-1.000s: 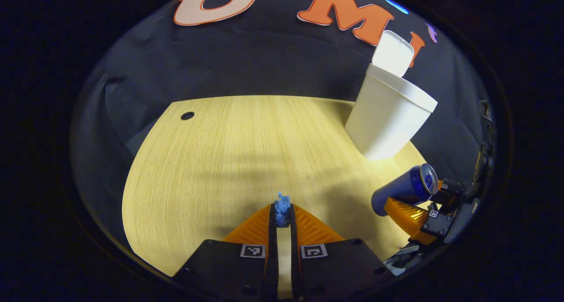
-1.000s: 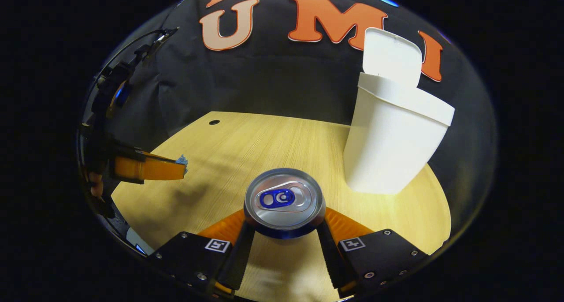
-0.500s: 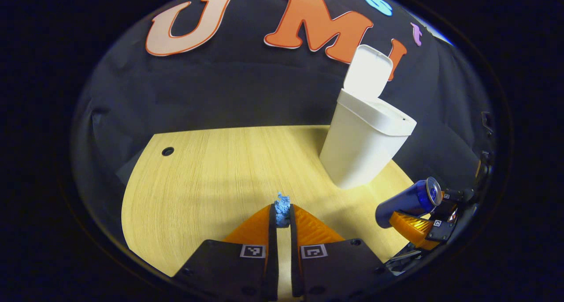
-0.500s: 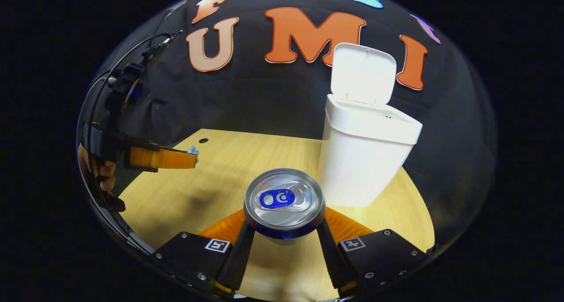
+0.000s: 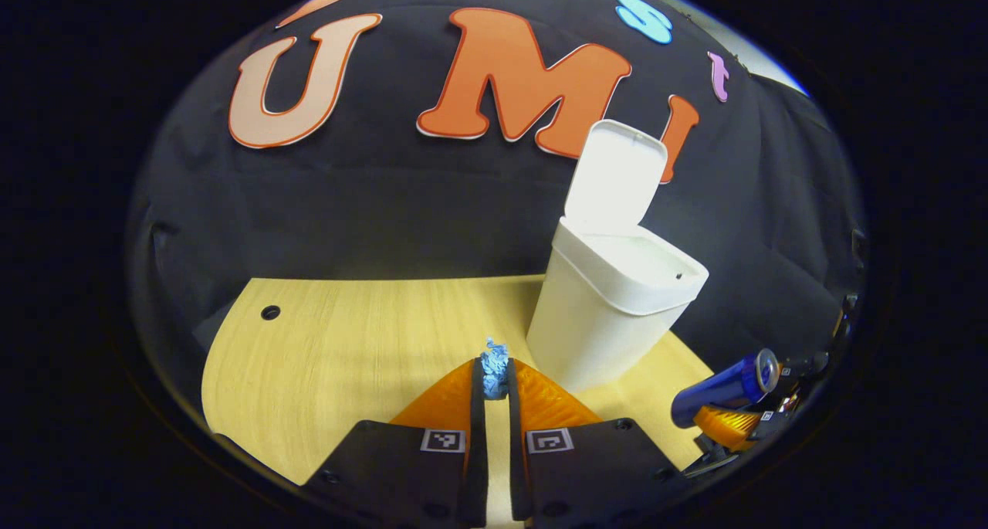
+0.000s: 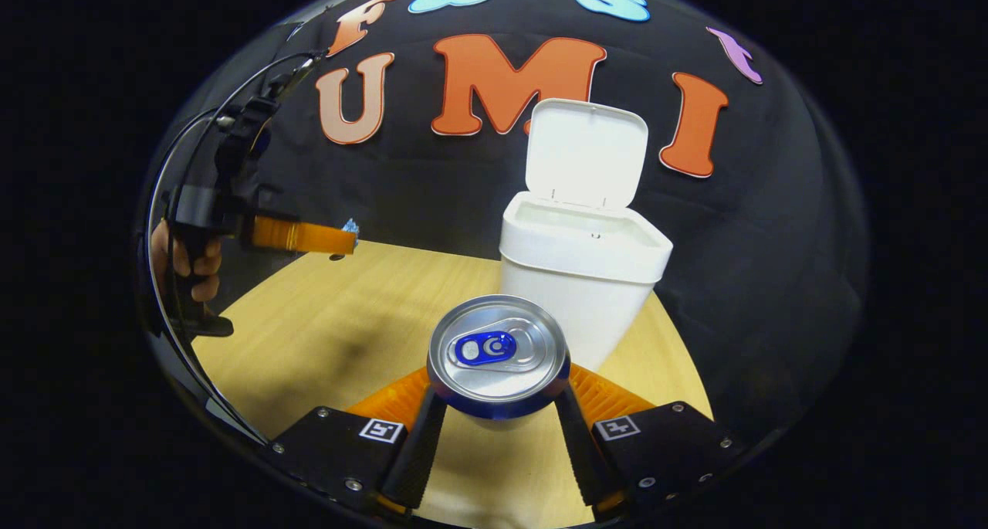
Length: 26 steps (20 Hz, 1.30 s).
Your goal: Press the lid of the desktop garbage bin to open it, pick up the crumpled paper on the desktop and throw it into the bin, then pick up the pop can on the desktop and drop it into the bin, and finally close the garbage bin lid.
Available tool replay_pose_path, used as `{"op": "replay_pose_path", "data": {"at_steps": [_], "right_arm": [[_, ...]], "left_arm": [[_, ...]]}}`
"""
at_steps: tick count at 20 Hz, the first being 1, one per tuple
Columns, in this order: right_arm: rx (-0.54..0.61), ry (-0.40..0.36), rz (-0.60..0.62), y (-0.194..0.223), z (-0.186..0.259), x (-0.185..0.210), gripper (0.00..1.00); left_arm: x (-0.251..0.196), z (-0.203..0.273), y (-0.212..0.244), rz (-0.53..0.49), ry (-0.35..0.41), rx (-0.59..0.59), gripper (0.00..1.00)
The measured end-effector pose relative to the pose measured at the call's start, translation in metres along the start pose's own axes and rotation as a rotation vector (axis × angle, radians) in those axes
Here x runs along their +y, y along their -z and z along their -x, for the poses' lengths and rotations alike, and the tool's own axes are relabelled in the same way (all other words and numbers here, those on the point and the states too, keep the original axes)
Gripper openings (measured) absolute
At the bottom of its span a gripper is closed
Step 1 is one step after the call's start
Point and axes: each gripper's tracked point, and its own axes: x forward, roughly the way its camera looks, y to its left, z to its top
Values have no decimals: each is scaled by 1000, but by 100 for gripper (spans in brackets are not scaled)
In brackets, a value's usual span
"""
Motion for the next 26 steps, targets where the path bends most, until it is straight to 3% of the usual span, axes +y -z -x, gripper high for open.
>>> {"op": "replay_pose_path", "data": {"at_steps": [13, 26], "right_arm": [[-56, -3, -24, -5, 3, -81, 75], [-72, 25, -31, -6, 4, -127, 76]], "left_arm": [[-104, -37, -73, -83, 28, -171, 15], [-152, -80, -97, -150, 82, -262, 15]]}}
